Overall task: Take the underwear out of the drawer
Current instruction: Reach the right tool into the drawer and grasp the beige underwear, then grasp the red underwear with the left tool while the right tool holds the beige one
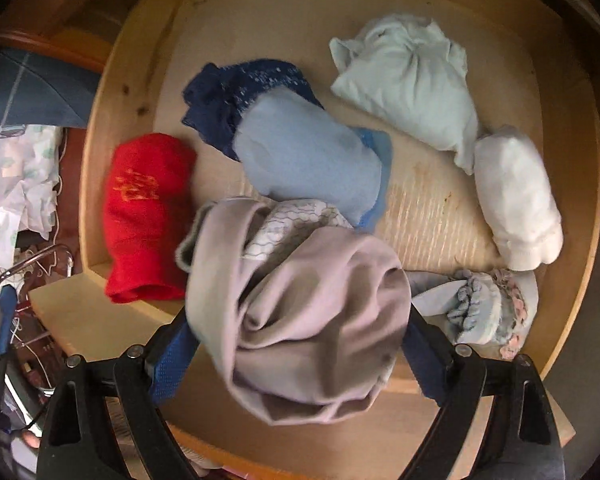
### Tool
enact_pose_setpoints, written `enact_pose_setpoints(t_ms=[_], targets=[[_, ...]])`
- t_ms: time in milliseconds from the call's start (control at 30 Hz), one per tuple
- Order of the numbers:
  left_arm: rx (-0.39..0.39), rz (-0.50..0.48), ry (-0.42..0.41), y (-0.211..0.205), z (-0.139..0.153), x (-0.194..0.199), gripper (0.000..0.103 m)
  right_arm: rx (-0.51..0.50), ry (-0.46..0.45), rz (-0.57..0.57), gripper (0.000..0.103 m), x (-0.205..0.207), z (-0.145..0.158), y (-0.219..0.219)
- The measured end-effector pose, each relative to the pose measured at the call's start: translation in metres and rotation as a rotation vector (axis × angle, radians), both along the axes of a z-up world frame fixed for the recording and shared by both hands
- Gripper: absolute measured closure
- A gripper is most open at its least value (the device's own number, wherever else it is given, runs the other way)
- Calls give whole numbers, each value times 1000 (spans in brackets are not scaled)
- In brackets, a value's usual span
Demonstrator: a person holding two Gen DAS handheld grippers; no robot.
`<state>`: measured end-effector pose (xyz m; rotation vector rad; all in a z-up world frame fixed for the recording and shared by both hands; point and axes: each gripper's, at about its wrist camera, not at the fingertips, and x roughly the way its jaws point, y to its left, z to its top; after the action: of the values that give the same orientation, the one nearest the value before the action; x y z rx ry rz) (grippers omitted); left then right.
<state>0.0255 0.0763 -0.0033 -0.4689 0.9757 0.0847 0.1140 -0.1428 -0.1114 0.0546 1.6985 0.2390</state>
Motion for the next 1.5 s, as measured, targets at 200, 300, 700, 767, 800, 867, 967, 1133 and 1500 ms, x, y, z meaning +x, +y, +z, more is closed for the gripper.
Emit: enact_pose_setpoints(t_ms=[200, 300, 700, 767, 800, 867, 967, 1133, 1500], targets=[[-7, 7, 4, 1, -1, 1, 40, 34, 1, -5, 33, -1, -5, -3], [-7, 8, 4, 1, -2, 1, 40, 50, -13, -11, 45, -3, 0, -10], [-12, 6, 22, 1, -4, 2, 40, 57, -124, -46, 73, -16, 31, -45], [-18, -4, 38, 1, -7, 3, 40, 59, -147, -58, 74, -19, 38, -52], [-23, -10, 46, 1, -8, 4, 40, 57, -159, -64, 74, -19, 40, -56], [-28, -24, 61, 0, -10, 6, 40, 53, -188, -73, 74, -24, 48, -62], [-24, -31, 60, -2, -9, 6, 40, 38, -237, -87, 75, -30, 57, -65], [-14, -52, 56, -4, -2, 12, 40, -2, -344, -122, 75, -40, 79, -87], [-127, -93, 170, -6, -1, 60, 40, 101, -356, -204, 75, -52, 77, -114]])
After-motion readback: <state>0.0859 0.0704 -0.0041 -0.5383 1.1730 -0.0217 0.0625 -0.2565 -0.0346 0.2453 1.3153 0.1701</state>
